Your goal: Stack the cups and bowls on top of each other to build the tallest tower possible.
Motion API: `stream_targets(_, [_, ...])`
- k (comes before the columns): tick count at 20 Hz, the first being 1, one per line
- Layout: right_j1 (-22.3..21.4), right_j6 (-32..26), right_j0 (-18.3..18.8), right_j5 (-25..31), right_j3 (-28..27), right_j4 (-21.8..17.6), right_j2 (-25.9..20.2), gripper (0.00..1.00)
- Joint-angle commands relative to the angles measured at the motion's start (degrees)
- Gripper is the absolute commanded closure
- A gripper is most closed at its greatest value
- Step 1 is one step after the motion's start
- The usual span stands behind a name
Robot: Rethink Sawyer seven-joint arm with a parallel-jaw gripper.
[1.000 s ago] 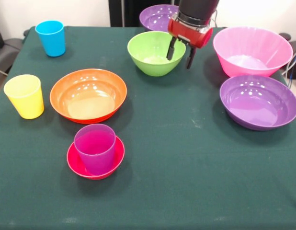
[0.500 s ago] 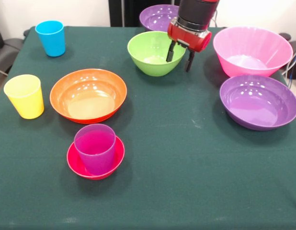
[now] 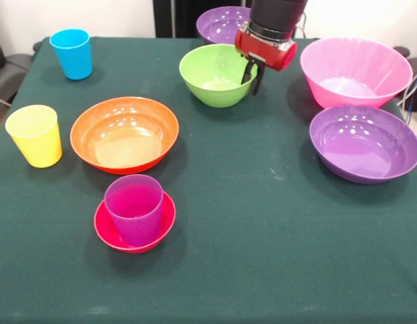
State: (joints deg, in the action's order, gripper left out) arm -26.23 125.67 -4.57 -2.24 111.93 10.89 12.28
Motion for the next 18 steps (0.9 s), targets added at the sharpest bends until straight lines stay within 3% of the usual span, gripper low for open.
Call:
stream_targets(1, [2.69, 8.27, 0.61, -1.52, 0.57, -0.72, -6.50, 1.00])
stream_targets(8, [1.57, 7.71, 0.55, -0.20, 0.77, -0.87, -6.39, 1.00])
stream_targets(18, [-9.56, 1.57, 0.89, 16.77, -2.65, -1.73, -3.30, 1.00])
